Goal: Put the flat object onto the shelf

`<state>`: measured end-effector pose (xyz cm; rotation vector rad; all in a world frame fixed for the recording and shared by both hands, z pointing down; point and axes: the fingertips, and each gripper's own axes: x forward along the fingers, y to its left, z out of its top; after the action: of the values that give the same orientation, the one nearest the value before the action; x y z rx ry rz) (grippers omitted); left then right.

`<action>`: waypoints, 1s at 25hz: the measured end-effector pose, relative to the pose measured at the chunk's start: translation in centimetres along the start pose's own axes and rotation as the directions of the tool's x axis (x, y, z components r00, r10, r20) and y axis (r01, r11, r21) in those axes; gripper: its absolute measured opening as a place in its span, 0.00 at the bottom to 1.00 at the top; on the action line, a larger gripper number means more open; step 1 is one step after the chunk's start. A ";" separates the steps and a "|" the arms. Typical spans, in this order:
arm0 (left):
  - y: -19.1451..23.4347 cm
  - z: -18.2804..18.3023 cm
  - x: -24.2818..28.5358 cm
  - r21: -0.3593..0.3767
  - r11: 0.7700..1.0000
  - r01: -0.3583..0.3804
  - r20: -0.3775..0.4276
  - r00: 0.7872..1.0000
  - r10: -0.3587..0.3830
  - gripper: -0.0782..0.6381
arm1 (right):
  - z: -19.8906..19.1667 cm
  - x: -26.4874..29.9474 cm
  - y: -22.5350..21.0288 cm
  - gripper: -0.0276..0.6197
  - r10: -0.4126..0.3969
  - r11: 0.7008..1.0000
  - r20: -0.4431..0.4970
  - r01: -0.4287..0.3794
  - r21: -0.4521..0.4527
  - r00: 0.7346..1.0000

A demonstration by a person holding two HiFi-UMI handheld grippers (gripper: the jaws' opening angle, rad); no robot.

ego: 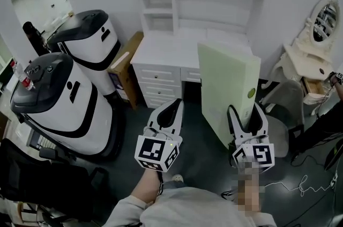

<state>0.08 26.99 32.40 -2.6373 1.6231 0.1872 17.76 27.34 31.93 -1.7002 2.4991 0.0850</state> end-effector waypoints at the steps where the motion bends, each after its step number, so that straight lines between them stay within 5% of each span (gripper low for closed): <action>1: 0.8 0.0 0.3 0.002 1.000 0.003 0.003 1.000 -0.003 0.13 | -0.1 0.7 0.2 0.50 -0.006 1.000 0.002 0.006 0.009 1.000; 15: 7.0 -0.8 4.1 -0.003 0.998 0.061 0.005 0.998 -0.061 0.13 | -0.9 6.9 1.9 0.50 -0.034 0.999 0.003 0.034 -0.026 0.999; 25: 9.1 -1.6 10.1 -0.005 0.999 0.039 -0.006 0.999 -0.039 0.13 | -1.2 12.7 -1.3 0.50 -0.015 1.000 0.014 0.015 -0.020 1.000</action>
<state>-3.44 13.73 33.02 -2.6734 1.5733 0.1819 14.27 15.02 31.48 -1.7194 2.4833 0.1204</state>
